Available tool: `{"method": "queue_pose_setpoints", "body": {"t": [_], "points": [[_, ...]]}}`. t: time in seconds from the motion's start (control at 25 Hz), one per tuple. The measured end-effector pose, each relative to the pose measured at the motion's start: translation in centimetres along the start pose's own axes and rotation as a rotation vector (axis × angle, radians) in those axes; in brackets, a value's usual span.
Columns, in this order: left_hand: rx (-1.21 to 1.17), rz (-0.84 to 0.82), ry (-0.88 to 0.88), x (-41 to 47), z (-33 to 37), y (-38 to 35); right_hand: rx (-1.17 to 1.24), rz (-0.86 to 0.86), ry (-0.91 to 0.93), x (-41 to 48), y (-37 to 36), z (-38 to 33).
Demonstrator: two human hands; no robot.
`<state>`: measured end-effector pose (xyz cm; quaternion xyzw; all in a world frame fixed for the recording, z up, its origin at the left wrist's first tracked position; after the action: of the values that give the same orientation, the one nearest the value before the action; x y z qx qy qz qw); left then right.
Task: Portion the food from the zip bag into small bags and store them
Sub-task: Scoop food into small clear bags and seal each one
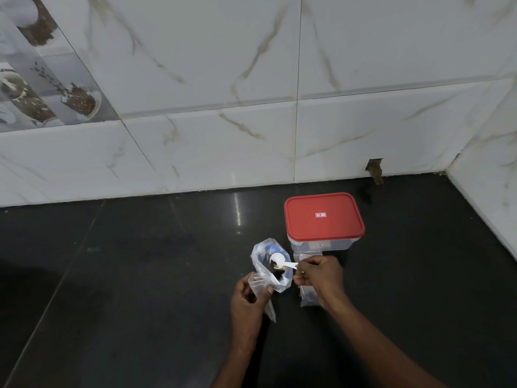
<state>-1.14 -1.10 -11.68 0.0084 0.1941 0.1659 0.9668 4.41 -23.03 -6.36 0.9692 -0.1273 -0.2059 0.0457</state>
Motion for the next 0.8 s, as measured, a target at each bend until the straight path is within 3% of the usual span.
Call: {"method": "queue_pose_setpoints", "body": {"t": [0.12, 0.24, 0.4, 0.48, 0.64, 0.8], "points": [[0.032, 0.004, -0.036, -0.1, 0.4, -0.1, -0.031, -0.048, 0.145, -0.8, -0.1, -1.9], [0.067, 0.009, -0.072, -0.2, 1.0, -0.3, -0.193, -0.099, 0.412, -3.3, -0.7, -3.8], [0.088, -0.011, -0.088, -0.2, 0.9, -0.6, -0.81, -0.203, 1.021, -8.0, -4.0, -3.6], [0.091, -0.01, -0.088, -0.4, 0.9, -0.5, -0.888, -0.252, 1.121, -8.9, -4.3, -2.2], [0.11, 0.004, -0.089, -0.4, 1.1, -0.3, -0.888, -0.171, 1.28, -10.1, -3.2, -2.4], [0.123, 0.001, -0.104, -0.4, 1.1, -0.3, -0.87, -0.184, 1.274, -9.8, -3.2, -2.4]]}}
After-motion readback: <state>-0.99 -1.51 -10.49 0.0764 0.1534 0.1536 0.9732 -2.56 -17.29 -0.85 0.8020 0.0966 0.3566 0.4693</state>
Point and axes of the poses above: each hand's wrist, its own x-axis towards the middle knuckle, its own y-axis out of the back of the hand, z = x × y, the point moved 9 cm from there along x, towards the middle knuckle, and after that the axes turned 4 degrees about y, right-handed, at the moved point
